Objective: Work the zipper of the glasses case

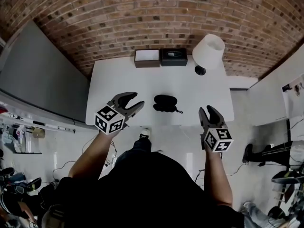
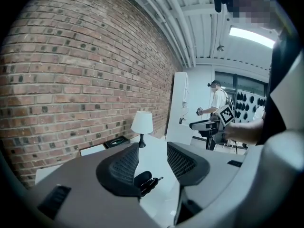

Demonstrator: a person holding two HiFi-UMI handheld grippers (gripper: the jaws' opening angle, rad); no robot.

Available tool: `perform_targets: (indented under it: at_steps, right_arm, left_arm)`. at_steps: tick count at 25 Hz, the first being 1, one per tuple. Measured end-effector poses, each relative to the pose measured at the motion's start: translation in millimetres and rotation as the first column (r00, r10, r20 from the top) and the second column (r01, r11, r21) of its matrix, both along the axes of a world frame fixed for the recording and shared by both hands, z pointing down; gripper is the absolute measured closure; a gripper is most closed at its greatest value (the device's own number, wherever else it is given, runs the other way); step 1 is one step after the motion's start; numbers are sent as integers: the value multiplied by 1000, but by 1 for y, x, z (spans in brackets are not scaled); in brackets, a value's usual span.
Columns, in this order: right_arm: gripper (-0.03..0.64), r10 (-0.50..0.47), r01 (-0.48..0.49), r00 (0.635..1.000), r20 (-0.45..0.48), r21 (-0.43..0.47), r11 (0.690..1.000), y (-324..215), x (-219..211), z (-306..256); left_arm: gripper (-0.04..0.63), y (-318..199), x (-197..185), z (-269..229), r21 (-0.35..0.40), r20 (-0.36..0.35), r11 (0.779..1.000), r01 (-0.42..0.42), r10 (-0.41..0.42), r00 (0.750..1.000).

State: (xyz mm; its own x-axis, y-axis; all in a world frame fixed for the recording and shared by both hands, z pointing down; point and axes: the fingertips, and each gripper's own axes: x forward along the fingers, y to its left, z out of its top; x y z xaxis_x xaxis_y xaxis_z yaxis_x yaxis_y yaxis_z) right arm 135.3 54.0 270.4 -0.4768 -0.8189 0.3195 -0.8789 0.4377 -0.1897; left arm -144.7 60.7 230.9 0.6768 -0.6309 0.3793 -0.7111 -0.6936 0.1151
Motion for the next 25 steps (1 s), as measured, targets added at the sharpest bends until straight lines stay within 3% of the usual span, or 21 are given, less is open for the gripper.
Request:
perform_targets:
  at_steps: [17,25]
  right_arm:
    - [460,86,-87,996,-23,-46,995,-64,-50,6]
    - [460,126,-128,992,-32,-62,990,-90,-66,8]
  left_arm:
    - [388,-110,-34,10,-8,-35,993,-121,120,992]
    - [388,-165,-34,11,0,-53,976,-216,216,975]
